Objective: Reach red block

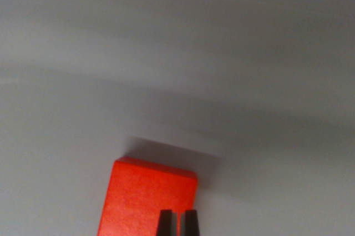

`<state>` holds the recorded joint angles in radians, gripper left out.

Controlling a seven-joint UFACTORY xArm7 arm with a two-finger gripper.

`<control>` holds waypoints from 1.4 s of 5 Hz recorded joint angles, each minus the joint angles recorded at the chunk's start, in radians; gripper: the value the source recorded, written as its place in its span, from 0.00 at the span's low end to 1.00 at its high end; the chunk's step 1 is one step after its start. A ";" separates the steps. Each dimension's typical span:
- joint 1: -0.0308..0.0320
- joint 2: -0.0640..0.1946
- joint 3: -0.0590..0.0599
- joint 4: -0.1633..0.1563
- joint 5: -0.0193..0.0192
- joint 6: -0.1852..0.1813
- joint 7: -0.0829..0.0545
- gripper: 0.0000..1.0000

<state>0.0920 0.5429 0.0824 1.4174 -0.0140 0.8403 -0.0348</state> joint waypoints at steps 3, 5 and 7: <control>0.0073 0.033 0.008 -0.012 0.0016 -0.047 -0.004 0.00; 0.0096 0.044 0.010 -0.015 0.0020 -0.061 -0.005 0.00; 0.0108 0.049 0.012 -0.017 0.0023 -0.069 -0.006 0.00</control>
<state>0.1028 0.5923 0.0939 1.4000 -0.0117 0.7714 -0.0404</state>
